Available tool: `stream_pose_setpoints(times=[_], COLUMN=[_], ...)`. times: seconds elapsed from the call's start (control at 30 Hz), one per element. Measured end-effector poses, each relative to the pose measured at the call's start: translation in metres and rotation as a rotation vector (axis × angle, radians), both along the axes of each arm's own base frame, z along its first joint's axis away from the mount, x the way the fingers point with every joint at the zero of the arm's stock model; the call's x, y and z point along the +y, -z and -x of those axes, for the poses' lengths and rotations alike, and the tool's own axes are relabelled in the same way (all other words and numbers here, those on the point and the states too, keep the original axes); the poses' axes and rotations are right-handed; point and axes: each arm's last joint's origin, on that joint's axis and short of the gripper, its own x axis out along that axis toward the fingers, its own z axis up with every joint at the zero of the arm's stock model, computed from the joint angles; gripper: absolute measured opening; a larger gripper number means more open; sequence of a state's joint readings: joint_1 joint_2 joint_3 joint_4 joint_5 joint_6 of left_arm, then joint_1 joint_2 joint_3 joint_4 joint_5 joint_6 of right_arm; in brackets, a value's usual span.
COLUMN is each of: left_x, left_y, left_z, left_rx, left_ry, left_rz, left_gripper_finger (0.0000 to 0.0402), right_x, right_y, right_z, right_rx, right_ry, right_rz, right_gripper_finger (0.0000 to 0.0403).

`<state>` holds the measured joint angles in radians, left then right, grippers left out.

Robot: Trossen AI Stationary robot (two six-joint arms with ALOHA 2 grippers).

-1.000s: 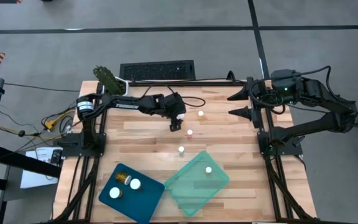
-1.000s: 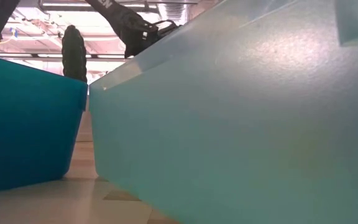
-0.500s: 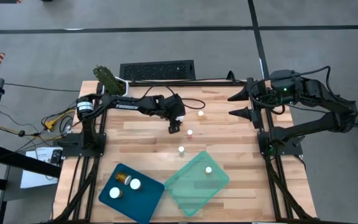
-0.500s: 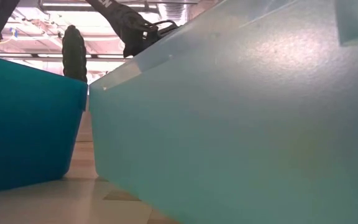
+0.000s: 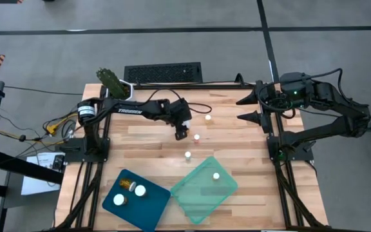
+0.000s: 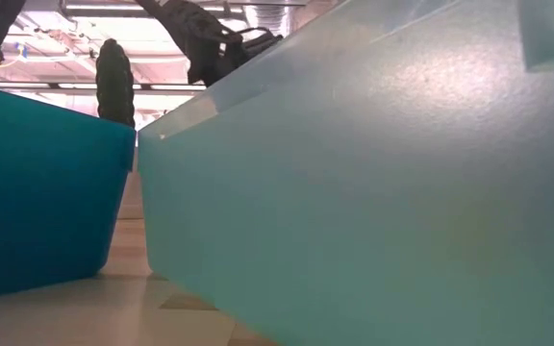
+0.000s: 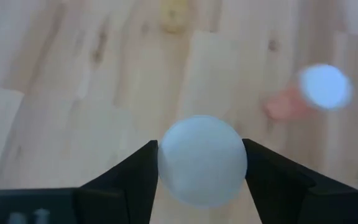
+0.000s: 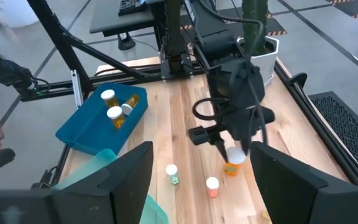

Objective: Pick and place medicine bottles into bin by pill shape (circle, oval)
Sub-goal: Put the big orange pill bottle into the blue bin

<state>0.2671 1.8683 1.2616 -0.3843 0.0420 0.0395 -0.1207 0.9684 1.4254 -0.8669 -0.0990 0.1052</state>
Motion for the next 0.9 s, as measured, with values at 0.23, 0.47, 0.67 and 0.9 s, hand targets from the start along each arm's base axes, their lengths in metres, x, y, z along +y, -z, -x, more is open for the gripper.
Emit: stream_pose_setpoints(times=[0.23, 0.47, 0.67, 0.9], left_x=[-0.017, -0.073, -0.144, -0.227], left_y=[-0.037, -0.094, -0.139, -0.155], left_z=[0.011, 0.048, 0.097, 0.145], left_rx=[-0.07, -0.093, -0.119, -0.128], left_ry=[-0.043, 0.025, 0.103, 0.078], left_rz=[0.038, 0.134, 0.279, 0.41], left_gripper_finger=[0.02, 0.0207, 0.0204, 0.0214], right_x=[0.0, 0.0, 0.0, 0.0], right_y=[0.0, 0.0, 0.0, 0.0], right_z=[0.0, 0.0, 0.0, 0.0], right_rx=[0.001, 0.001, 0.001, 0.001], right_ry=[-0.001, -0.003, -0.007, -0.008], right_rz=[-0.001, -0.001, 0.006, 0.007], right_gripper_finger=[0.0282, 0.0282, 0.0282, 0.0282])
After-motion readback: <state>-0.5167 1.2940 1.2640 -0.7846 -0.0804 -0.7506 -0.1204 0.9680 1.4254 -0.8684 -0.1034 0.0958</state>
